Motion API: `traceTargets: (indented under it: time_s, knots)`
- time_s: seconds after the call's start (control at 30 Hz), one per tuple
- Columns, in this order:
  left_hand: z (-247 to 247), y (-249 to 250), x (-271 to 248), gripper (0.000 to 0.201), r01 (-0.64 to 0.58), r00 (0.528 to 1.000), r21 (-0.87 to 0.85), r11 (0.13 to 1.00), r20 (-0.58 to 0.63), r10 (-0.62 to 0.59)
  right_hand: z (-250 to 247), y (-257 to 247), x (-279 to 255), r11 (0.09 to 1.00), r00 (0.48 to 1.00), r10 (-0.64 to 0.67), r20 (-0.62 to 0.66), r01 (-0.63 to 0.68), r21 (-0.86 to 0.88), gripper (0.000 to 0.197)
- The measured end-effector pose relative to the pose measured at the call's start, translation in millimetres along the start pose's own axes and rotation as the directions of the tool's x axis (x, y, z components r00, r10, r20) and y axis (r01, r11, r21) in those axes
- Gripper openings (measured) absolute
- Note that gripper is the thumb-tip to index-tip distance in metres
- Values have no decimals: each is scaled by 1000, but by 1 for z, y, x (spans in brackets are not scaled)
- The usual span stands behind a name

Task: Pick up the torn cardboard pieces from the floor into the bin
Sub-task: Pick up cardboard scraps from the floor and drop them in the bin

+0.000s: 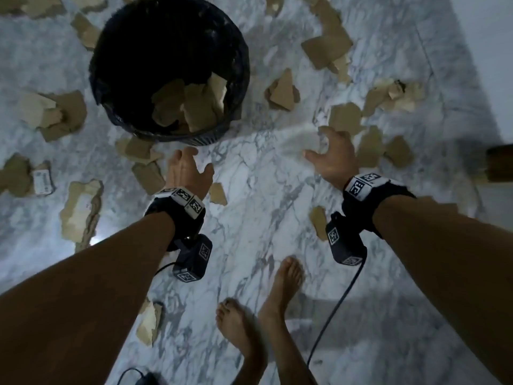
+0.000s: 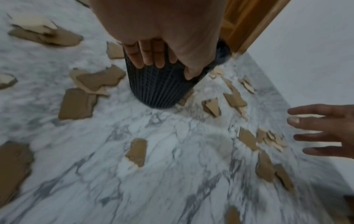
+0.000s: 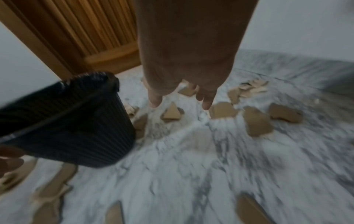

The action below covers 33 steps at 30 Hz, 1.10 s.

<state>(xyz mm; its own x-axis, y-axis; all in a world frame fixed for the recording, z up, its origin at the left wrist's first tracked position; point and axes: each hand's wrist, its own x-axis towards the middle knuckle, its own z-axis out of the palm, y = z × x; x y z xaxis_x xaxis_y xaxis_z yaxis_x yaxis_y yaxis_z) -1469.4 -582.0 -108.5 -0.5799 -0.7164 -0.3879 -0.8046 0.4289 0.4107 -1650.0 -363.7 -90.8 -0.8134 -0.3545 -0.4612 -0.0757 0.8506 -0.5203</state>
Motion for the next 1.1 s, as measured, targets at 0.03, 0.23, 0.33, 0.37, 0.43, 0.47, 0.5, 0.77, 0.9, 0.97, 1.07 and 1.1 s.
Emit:
traceTargets:
  time_s: [0.03,0.23,0.33,0.37,0.43,0.47,0.5,0.77,0.9,0.97,1.07,1.1]
  knots:
    - [16,-5,-2,48,8,999,8,1000,50,-8,10,23,-6,999,999,34,20,-34,-9,63]
    - [128,-33,6,62,31,967,118,992,246,-60,93,147,-10,962,969,223,104,-201,-187,59]
    - [176,-48,22,71,35,955,175,984,285,-84,132,191,2,926,944,309,111,-272,-262,57]
    - [188,-52,28,74,58,952,194,979,285,-113,143,203,6,915,939,330,101,-292,-277,55]
    - [208,-59,37,82,147,940,221,964,273,-205,160,220,12,900,937,341,76,-302,-315,49]
    - [215,-61,40,85,193,932,228,954,260,-251,166,226,13,898,942,329,70,-290,-332,47]
    - [222,-62,44,86,224,930,233,946,238,-279,171,231,14,897,948,314,56,-277,-345,45]
    - [247,-40,52,46,132,980,265,955,110,-166,166,243,24,943,972,228,51,-208,-259,24]
    - [244,-10,63,41,27,957,264,964,271,-101,129,233,46,937,970,241,19,-228,-266,23]
    - [241,13,62,33,-45,948,275,960,314,-46,103,231,54,932,972,235,-25,-233,-278,32]
    - [228,56,54,24,-139,945,275,951,324,44,57,227,62,939,964,244,-102,-262,-223,41]
    - [224,74,54,24,-166,940,265,950,333,71,41,227,66,939,960,246,-135,-271,-213,41]
